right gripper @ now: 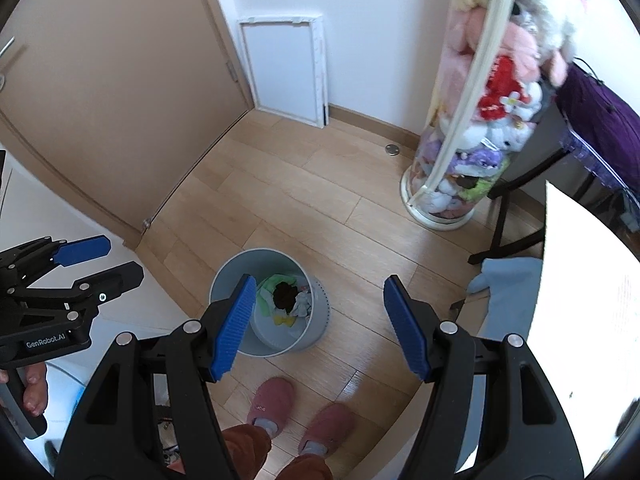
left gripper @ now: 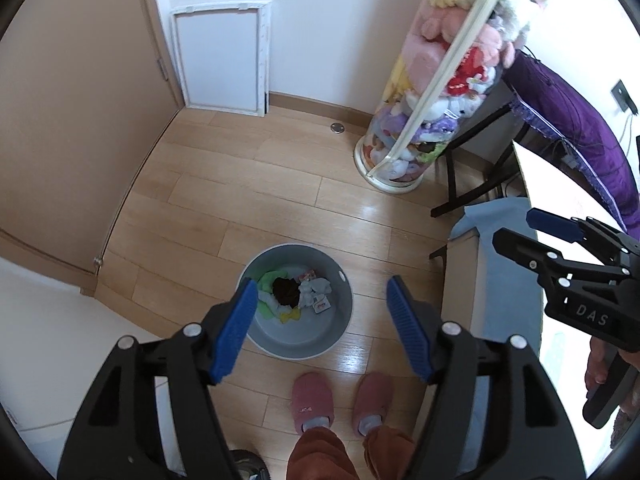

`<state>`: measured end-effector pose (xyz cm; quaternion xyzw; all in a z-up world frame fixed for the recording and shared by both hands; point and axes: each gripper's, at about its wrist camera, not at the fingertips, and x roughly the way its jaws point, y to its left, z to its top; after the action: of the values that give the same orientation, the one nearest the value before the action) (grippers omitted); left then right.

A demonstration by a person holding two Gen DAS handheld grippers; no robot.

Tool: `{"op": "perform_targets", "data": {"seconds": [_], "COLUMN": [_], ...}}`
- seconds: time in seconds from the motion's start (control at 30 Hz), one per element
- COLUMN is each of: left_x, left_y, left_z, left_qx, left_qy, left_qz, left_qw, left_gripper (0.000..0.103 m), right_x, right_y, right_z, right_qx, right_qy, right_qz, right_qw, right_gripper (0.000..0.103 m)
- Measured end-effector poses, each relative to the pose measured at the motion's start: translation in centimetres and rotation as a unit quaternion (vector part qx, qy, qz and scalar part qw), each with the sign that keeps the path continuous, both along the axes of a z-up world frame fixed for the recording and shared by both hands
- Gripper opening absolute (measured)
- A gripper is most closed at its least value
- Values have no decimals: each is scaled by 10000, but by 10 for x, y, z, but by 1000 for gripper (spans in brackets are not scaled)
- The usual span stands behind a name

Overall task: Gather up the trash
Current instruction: 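Open the left tool over the bin to drop the white tissue, then move both open tools back over the mat toward the black bag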

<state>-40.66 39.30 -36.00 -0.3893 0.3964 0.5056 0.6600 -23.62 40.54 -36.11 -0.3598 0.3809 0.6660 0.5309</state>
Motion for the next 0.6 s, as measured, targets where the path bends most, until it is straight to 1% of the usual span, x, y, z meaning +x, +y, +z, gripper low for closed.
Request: {"op": "perform_targets", "data": {"seconds": [0.03, 0.17, 0.33, 0.47, 0.53, 0.6], "left_x": [4, 21, 55, 93, 113, 136], "left_y": [0, 0, -2, -7, -13, -21], "left_z": [3, 18, 44, 72, 84, 97], "left_qx": [36, 129, 228, 252, 285, 329], "left_qy": [-4, -14, -15, -66, -74, -88], "left_qz": [-64, -428, -1049, -1665, -2015, -2379], "left_qw": [10000, 9990, 9942, 9857, 9790, 9707], "left_gripper": [72, 73, 73, 76, 76, 76], "right_x": [4, 22, 56, 92, 111, 134], "right_y": [-3, -18, -51, -88, -108, -132], "right_z": [3, 18, 48, 80, 96, 114], "right_qx": [24, 116, 232, 319, 360, 413], "right_qy": [10, -13, -15, -80, -163, -244], "right_qz": [-81, -430, -1097, -1771, -2128, -2558], "right_qw": [10000, 9990, 9937, 9836, 9763, 9656], "right_gripper": [64, 64, 64, 65, 66, 66]}}
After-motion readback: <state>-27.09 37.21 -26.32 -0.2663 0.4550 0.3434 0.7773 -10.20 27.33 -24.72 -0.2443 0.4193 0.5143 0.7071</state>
